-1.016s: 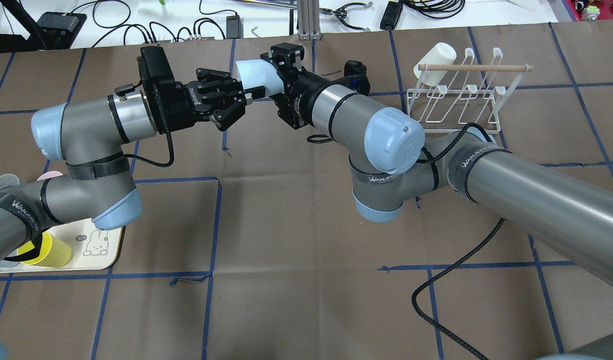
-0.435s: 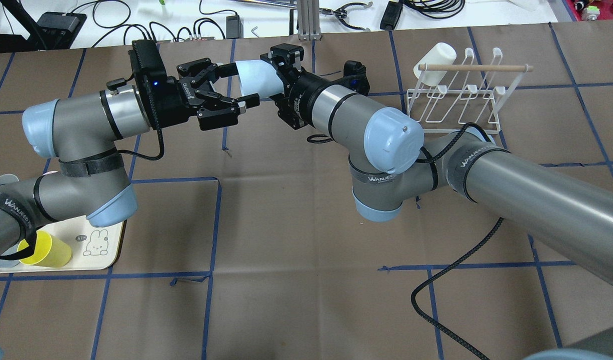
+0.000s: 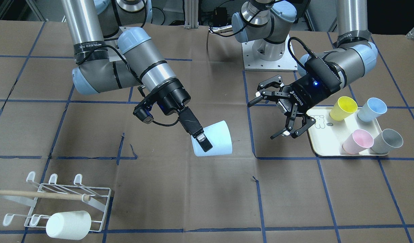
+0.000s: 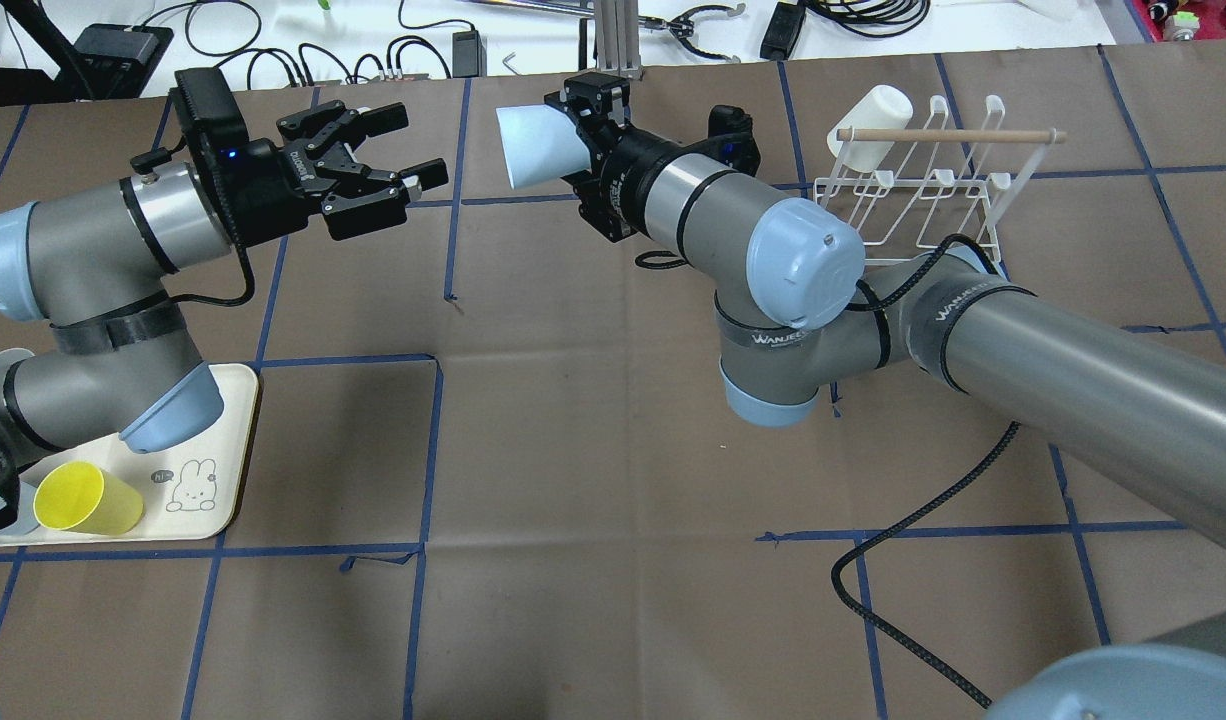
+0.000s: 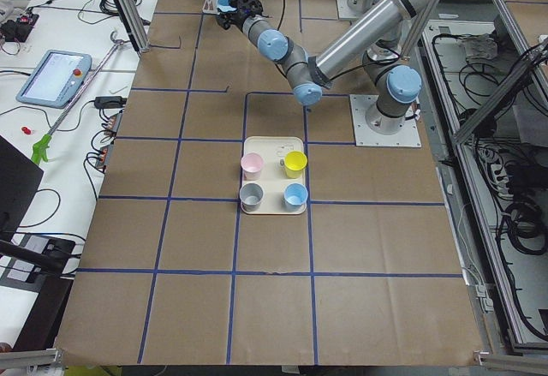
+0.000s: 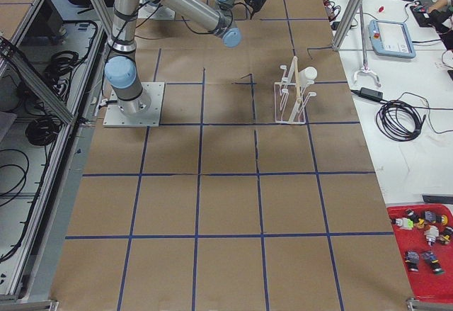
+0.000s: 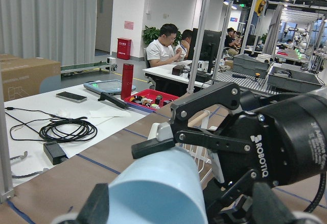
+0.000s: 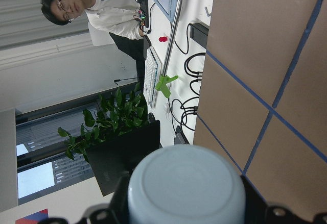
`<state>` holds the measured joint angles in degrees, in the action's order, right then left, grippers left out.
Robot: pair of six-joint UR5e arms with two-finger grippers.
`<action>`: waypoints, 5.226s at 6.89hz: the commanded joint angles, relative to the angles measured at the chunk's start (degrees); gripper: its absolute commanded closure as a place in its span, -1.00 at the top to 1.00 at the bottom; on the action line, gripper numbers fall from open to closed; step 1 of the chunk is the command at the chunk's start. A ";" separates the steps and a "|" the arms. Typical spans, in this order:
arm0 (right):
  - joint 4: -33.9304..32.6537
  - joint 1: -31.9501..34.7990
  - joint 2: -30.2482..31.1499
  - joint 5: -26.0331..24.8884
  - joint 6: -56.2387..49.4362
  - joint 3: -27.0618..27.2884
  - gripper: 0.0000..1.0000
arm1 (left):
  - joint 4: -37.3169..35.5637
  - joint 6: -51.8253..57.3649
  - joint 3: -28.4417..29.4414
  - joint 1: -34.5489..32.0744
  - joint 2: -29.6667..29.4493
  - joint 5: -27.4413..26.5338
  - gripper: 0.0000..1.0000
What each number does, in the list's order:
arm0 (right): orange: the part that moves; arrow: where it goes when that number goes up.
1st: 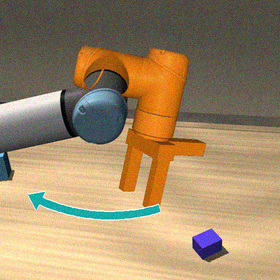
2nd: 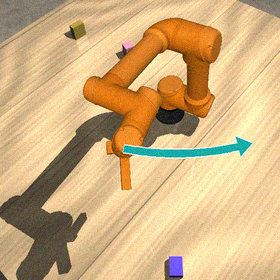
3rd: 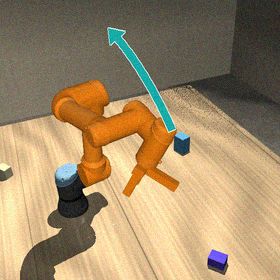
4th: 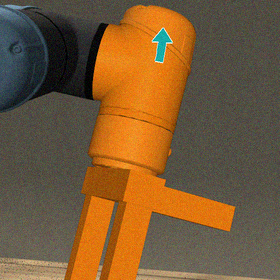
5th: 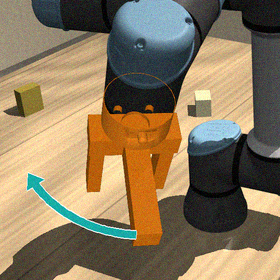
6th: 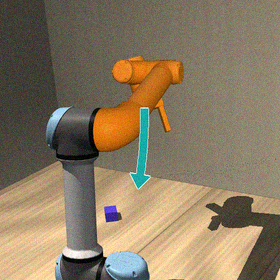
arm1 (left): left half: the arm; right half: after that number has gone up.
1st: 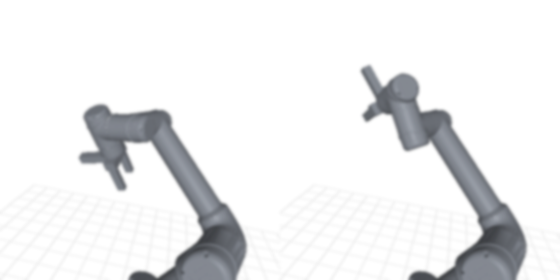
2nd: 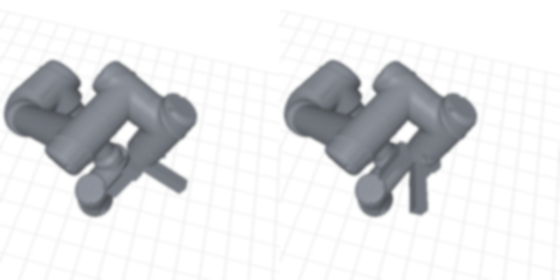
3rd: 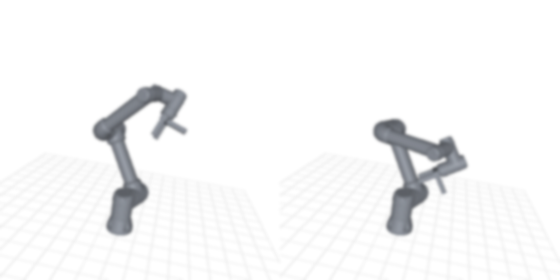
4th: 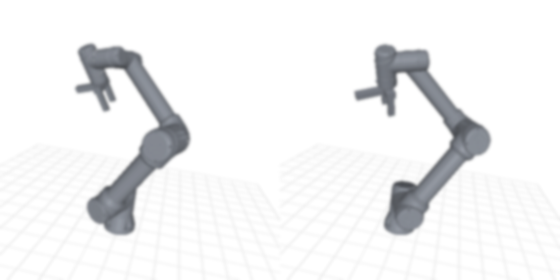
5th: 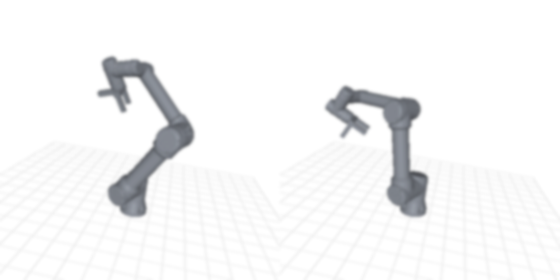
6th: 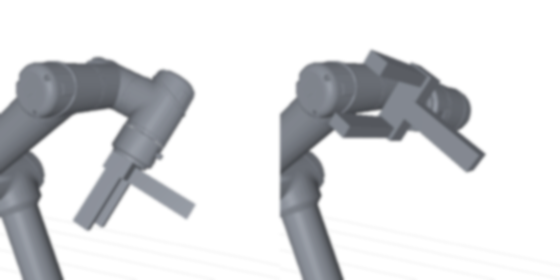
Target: Transfer IKEA cup to right arm and place on rack
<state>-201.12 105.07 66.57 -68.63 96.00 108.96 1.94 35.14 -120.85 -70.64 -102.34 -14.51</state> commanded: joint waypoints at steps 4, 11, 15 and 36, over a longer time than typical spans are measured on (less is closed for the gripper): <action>0.47 -8.72 1.11 0.43 -29.89 0.03 -0.52 | 35.02 -4.43 23.21 -4.13 1.01 -38.63 0.96; 8.28 -28.22 3.75 -5.11 -87.07 -1.37 -0.58 | 84.99 -34.26 38.07 -17.60 4.07 -77.33 0.97; 11.81 -34.66 -5.71 -4.23 -102.77 -12.86 -0.58 | 83.32 -33.73 35.86 -17.95 6.37 -76.63 0.98; 29.15 -32.49 6.00 -5.28 -103.56 -5.24 1.00 | 82.09 -34.17 34.89 -18.04 7.33 -76.37 0.98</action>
<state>-178.74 71.13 68.70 -73.52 -7.49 103.84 84.13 0.97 -85.98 -88.68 -94.97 -90.88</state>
